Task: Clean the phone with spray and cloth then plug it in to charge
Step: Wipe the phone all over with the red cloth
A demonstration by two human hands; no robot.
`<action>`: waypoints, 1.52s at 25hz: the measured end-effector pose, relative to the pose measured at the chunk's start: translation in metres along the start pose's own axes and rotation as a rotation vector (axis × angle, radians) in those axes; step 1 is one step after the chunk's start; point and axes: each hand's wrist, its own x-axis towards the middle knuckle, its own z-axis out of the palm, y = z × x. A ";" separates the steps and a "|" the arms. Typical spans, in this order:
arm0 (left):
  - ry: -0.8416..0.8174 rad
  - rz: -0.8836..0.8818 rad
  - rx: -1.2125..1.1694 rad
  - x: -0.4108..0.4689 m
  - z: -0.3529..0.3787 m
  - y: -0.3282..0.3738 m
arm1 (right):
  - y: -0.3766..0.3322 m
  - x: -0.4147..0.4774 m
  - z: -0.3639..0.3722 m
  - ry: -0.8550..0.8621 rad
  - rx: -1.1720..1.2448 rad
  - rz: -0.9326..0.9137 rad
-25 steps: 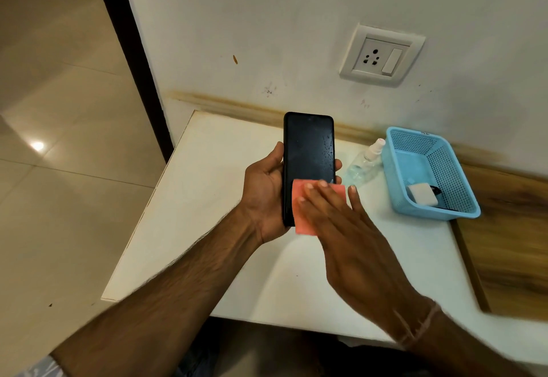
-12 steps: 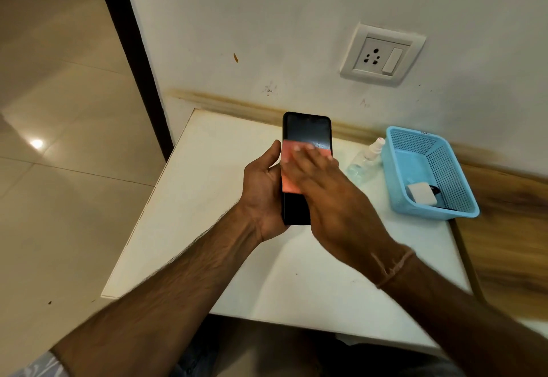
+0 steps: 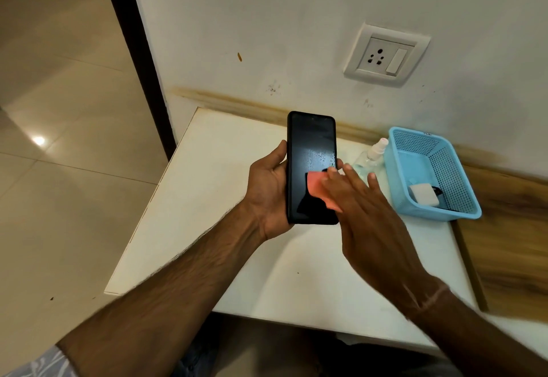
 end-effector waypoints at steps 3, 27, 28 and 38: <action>0.041 0.001 0.024 0.001 0.000 -0.004 | -0.002 0.032 0.002 0.031 -0.063 -0.016; -0.002 0.030 -0.034 -0.001 0.003 -0.002 | -0.026 -0.035 -0.006 -0.198 -0.015 -0.059; 0.001 0.031 -0.030 0.000 0.002 -0.002 | -0.018 -0.037 -0.009 -0.058 -0.038 -0.046; -0.012 0.003 -0.047 0.000 0.004 -0.005 | -0.032 -0.032 0.011 -0.108 -0.003 -0.026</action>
